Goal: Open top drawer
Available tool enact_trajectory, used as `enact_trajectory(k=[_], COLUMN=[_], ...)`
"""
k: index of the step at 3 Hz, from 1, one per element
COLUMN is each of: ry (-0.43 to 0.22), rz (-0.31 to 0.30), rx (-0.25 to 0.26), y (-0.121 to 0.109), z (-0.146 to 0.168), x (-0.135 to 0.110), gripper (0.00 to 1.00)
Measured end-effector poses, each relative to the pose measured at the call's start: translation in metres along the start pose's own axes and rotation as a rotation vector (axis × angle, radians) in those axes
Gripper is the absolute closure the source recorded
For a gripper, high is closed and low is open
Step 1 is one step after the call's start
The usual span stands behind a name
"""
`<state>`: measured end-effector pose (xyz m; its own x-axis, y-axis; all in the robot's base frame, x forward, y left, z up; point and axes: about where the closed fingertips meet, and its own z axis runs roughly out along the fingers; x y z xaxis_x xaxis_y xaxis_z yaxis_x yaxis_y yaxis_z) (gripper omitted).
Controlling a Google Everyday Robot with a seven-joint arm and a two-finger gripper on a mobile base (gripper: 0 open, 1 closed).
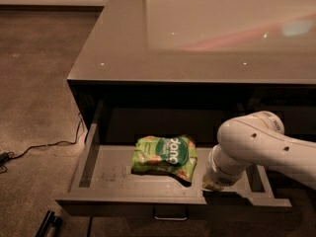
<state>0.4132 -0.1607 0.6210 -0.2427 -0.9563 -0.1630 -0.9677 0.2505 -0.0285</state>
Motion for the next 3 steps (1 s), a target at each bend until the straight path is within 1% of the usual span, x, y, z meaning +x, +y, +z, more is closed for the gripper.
enact_trajectory(k=[2, 3], ry=[0.0, 0.0], rz=[0.0, 0.0], rx=[0.0, 0.0], y=[0.0, 0.0], z=[0.0, 0.0], x=[0.0, 0.0], gripper=[0.12, 0.0])
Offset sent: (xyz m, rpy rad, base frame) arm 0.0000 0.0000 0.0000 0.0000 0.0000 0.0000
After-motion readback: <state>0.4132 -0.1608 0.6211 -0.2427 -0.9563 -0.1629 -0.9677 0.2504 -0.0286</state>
